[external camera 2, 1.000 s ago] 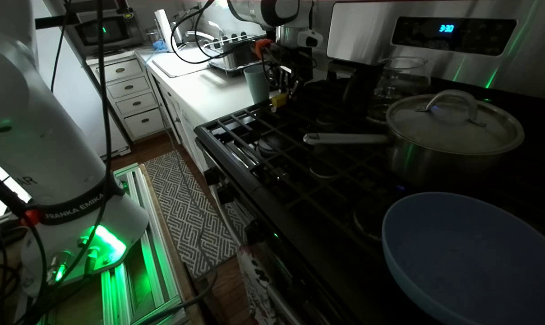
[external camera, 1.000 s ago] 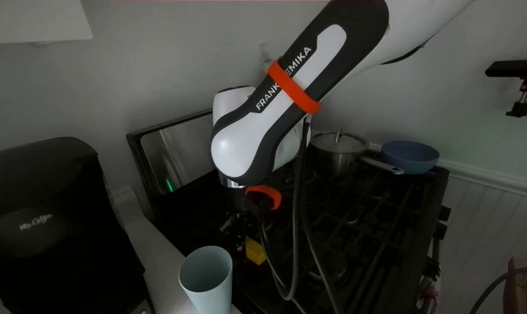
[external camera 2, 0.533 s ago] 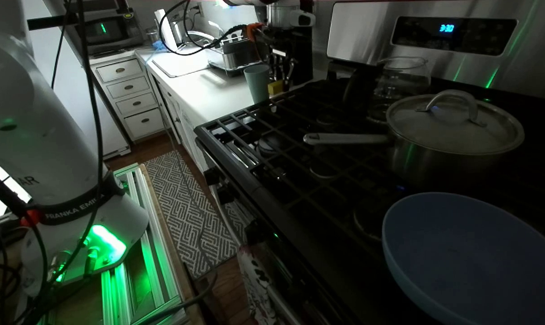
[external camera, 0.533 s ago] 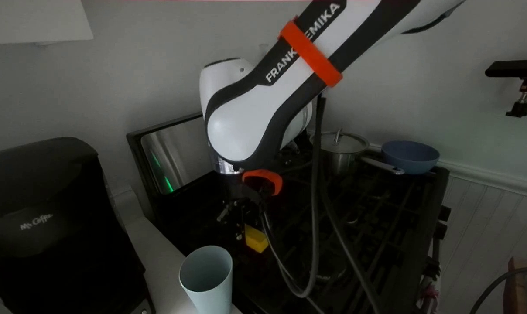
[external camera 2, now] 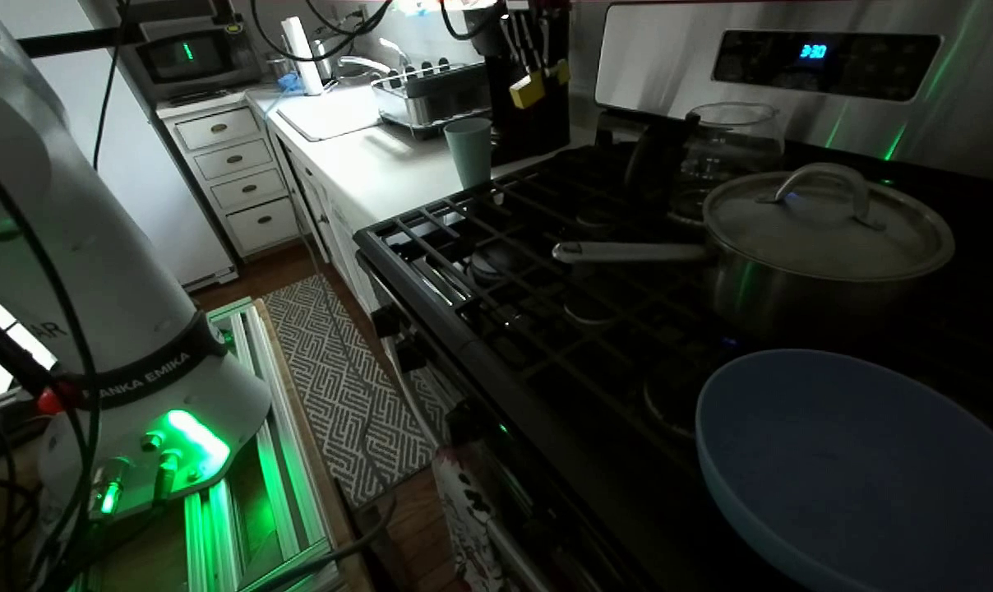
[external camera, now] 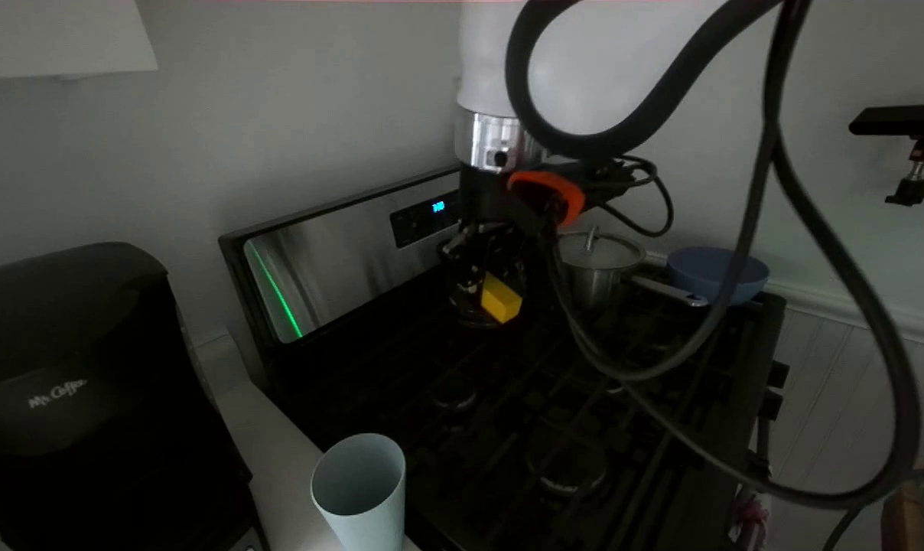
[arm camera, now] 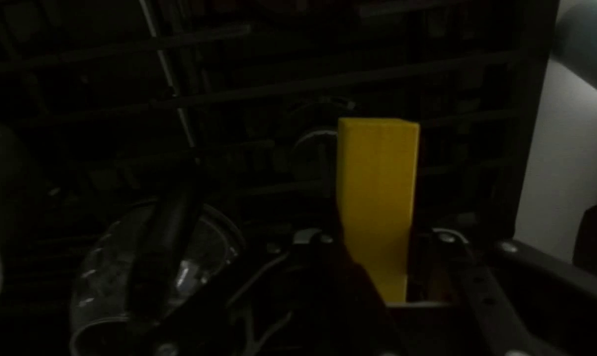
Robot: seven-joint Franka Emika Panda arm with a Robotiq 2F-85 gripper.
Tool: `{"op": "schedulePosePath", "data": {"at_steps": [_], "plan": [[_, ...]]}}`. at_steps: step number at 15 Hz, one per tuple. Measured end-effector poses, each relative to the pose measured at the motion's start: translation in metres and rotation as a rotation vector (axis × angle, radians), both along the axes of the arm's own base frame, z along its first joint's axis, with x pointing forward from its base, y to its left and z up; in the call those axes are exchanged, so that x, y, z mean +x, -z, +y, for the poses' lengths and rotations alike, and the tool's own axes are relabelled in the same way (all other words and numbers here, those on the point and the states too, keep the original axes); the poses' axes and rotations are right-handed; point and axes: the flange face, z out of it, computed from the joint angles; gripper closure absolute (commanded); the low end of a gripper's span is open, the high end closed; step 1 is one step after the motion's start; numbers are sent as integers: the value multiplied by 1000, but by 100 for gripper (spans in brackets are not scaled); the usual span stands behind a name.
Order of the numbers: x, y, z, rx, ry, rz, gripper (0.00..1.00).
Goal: Pick up the yellow bar on top of the stove plate and move it into the light blue bowl on the right front plate of the stove
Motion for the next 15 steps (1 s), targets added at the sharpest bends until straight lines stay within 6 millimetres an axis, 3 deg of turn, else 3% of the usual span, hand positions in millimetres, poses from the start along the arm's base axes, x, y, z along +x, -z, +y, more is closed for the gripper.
{"op": "schedulePosePath", "data": {"at_steps": [1, 4, 6, 8, 10, 13, 15], "plan": [[-9, -5, -9, 2, 15, -12, 92], [-16, -6, -14, -5, 38, -28, 92], [-6, -7, -40, -30, 113, -90, 92], [-1, -15, -99, -41, 213, -133, 92], [-9, -25, -168, -49, 331, -172, 92], [-36, -41, -256, -78, 496, -222, 92], [-60, -47, -298, -114, 602, -248, 92]]}}
